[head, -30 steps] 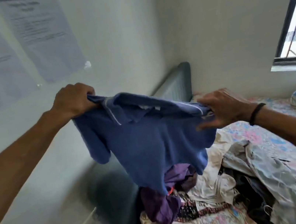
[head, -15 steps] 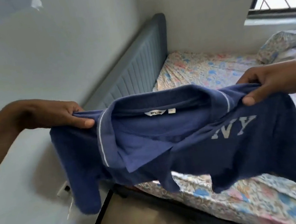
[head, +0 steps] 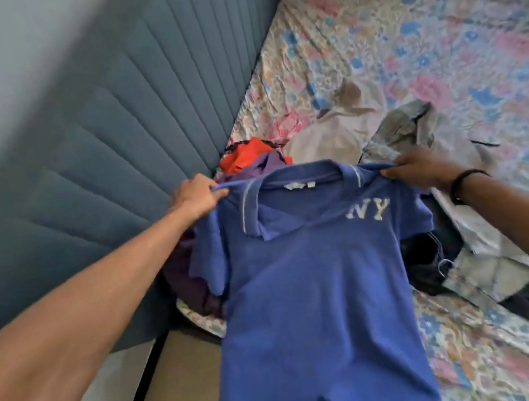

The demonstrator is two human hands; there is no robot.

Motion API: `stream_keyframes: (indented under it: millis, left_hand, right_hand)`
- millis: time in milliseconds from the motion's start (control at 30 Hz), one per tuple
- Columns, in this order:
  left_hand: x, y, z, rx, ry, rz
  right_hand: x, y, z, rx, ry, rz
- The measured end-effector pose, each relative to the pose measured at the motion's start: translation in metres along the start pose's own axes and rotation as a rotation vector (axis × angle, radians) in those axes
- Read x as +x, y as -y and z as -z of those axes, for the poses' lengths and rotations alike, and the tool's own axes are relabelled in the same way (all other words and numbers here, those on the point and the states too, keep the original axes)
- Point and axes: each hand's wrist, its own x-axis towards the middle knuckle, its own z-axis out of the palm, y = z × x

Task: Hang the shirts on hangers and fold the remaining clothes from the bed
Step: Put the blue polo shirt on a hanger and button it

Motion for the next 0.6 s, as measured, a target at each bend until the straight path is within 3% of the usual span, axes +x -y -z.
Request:
stream_keyframes:
  millis: [100,167,233,300,400,433,500,600]
  left_hand:
    - [0.079,-0.026,-0.024,-0.097,-0.136,0.083]
    - [0.116,-0.035,-0.031,-0.135,-0.207,0.001]
    - [0.146,-0.029,-0.042,-0.139,-0.205,-0.078]
    - [0.159,-0.018,-0.046,-0.129,-0.093,-0.117]
    - [0.162,-0.004,-0.040,-0.074,0.239,-0.155]
    - [0.161,0.002,-0.039,-0.030,0.341,-0.192]
    - [0.161,0.011,-0.035,0.061,0.481,-0.238]
    - [0.174,0.015,-0.005,0.203,0.622,-0.230]
  right_hand:
    - [0.077,-0.006,-0.013,-0.006,-0.202,-0.035]
    - [0.106,-0.002,-0.018,-0.038,-0.301,0.018]
    - [0.126,-0.008,-0.021,-0.100,-0.301,0.105]
    - [0.135,-0.017,-0.018,-0.160,-0.110,0.178]
    - [0.137,-0.043,-0.010,-0.474,0.391,0.092]
    - [0.134,-0.057,-0.013,-0.560,0.459,0.092]
    - [0.125,-0.080,-0.015,-0.492,0.419,0.093]
    - [0.113,-0.099,0.012,0.086,0.170,-0.058]
